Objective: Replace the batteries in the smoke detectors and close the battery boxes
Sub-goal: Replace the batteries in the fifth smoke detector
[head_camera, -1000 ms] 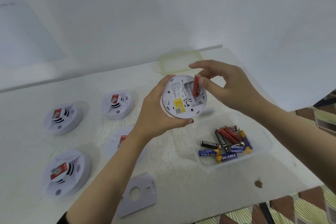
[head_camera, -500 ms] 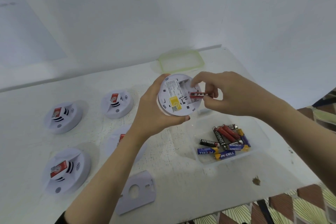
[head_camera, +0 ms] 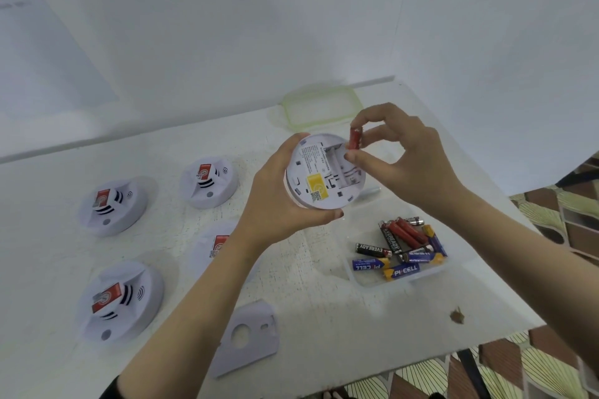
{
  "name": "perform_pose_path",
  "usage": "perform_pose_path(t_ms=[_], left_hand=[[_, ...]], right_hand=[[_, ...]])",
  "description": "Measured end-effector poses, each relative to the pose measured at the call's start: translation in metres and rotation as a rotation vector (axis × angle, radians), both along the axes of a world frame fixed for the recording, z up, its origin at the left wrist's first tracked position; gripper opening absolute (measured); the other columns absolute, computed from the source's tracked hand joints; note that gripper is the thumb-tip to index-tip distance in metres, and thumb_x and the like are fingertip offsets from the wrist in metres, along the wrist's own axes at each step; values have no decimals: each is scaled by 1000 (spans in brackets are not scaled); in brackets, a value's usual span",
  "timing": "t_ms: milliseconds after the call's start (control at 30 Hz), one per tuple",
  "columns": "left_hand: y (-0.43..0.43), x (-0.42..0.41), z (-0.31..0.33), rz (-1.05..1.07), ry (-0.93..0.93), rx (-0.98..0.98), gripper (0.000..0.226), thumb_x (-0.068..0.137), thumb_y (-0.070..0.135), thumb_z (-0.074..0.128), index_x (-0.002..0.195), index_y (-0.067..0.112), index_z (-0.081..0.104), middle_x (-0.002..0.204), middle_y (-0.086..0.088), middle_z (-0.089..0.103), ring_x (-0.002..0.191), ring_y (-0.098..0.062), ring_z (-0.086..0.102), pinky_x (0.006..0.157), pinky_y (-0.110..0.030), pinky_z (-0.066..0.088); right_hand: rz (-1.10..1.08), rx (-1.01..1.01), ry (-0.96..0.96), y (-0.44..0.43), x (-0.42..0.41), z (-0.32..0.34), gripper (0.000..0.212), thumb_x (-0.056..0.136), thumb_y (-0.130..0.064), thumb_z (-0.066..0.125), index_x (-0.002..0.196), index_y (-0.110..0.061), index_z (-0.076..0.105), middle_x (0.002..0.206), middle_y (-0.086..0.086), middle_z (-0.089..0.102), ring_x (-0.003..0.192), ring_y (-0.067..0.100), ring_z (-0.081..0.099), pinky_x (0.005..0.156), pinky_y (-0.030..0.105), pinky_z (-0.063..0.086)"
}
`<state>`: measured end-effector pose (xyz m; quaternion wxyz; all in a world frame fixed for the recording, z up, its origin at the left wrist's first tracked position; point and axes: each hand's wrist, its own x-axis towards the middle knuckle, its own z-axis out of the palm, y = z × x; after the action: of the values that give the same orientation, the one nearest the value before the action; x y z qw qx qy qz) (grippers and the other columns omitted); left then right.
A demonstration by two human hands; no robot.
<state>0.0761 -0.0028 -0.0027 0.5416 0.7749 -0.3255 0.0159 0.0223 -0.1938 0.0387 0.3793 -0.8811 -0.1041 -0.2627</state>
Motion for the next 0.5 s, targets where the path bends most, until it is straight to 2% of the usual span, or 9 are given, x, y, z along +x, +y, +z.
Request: perform_pose_path(t_ms=[67, 133, 233, 300, 400, 433, 500], left_hand=[[1, -1, 0, -3, 1, -8, 92, 50, 37, 89, 130, 30, 45, 116, 16, 60, 106, -5, 59, 81, -14, 51], [2, -1, 0, -7, -8, -12, 94, 50, 33, 91, 133, 20, 47, 117, 10, 61, 108, -9, 60, 83, -17, 52], [2, -2, 2, -9, -37, -5, 95, 50, 27, 93, 133, 16, 47, 118, 7, 62, 108, -13, 60, 84, -21, 53], [2, -4, 3, -12, -43, 1, 93, 50, 23, 93, 131, 18, 48, 116, 8, 62, 106, -13, 60, 83, -22, 53], [4, -5, 3, -5, -49, 14, 92, 50, 21, 94, 130, 16, 49, 114, 6, 61, 106, -16, 60, 83, -24, 54], [5, -5, 2, -1, -48, 18, 93, 50, 19, 95, 131, 14, 49, 115, 5, 61, 106, -18, 60, 83, -25, 54], [6, -5, 1, -6, -38, 19, 95, 51, 17, 96, 132, 11, 48, 116, 2, 61, 107, -22, 60, 84, -30, 55]], right_hand=[[9, -64, -34, 0, 3, -3, 26, 79, -31, 68, 102, -22, 59, 94, -28, 58, 88, -2, 59, 90, 26, 40], [39, -47, -14, 0, 5, -5, 27, 80, -30, 67, 104, -19, 62, 98, -27, 57, 90, 1, 58, 84, 18, 43], [101, 100, 140, 1, 5, -5, 32, 82, -20, 69, 111, -27, 57, 106, -21, 60, 92, -2, 62, 71, 15, 52], [115, 153, 205, 2, 4, -6, 32, 83, -13, 69, 107, -30, 57, 105, -16, 63, 93, 2, 65, 63, 18, 55], [147, 220, 209, 5, 0, -5, 24, 83, -6, 68, 100, -23, 61, 101, -16, 66, 95, 0, 65, 58, 18, 55], [157, 242, 219, 6, -1, -5, 22, 85, -7, 66, 99, -24, 61, 101, -13, 67, 90, 0, 66, 56, 20, 55], [146, 286, 244, 8, -3, -6, 19, 89, -12, 63, 95, -30, 62, 99, -6, 69, 73, 9, 70, 49, 31, 56]])
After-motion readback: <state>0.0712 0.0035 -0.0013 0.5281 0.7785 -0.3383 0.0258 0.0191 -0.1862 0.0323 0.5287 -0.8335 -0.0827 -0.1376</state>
